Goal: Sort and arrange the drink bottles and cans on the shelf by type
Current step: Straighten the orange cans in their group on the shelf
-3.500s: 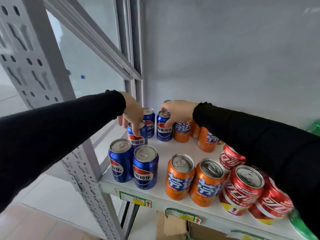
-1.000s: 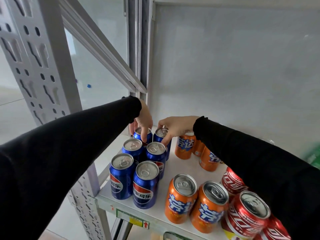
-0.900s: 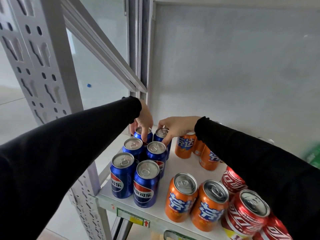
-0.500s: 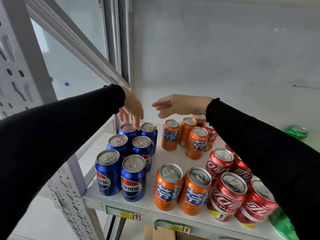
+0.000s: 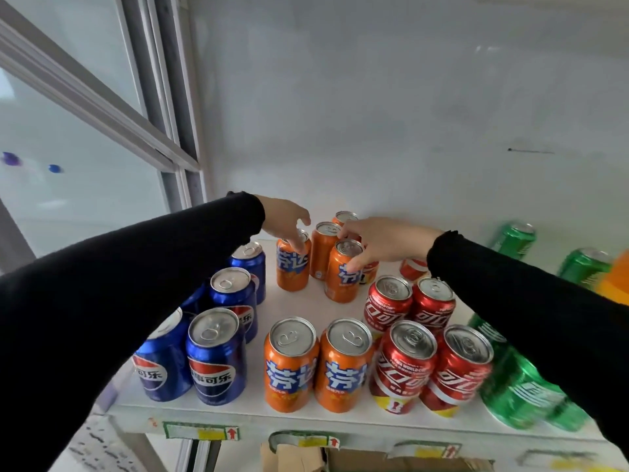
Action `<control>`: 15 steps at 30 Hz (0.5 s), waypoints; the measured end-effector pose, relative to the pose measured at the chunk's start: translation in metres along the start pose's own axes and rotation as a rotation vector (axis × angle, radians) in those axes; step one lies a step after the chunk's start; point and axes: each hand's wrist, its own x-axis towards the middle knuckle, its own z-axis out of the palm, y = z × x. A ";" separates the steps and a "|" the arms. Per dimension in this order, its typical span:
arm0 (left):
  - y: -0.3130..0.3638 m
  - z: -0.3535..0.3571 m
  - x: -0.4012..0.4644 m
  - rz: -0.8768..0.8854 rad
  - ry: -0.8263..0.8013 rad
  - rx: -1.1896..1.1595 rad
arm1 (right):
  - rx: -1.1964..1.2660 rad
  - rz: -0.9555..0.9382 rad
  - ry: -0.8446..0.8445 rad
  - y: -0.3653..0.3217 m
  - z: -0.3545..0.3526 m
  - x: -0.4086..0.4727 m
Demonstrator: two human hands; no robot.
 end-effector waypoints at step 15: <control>0.013 0.001 -0.030 0.080 -0.114 0.097 | 0.110 -0.010 -0.012 -0.019 0.007 -0.015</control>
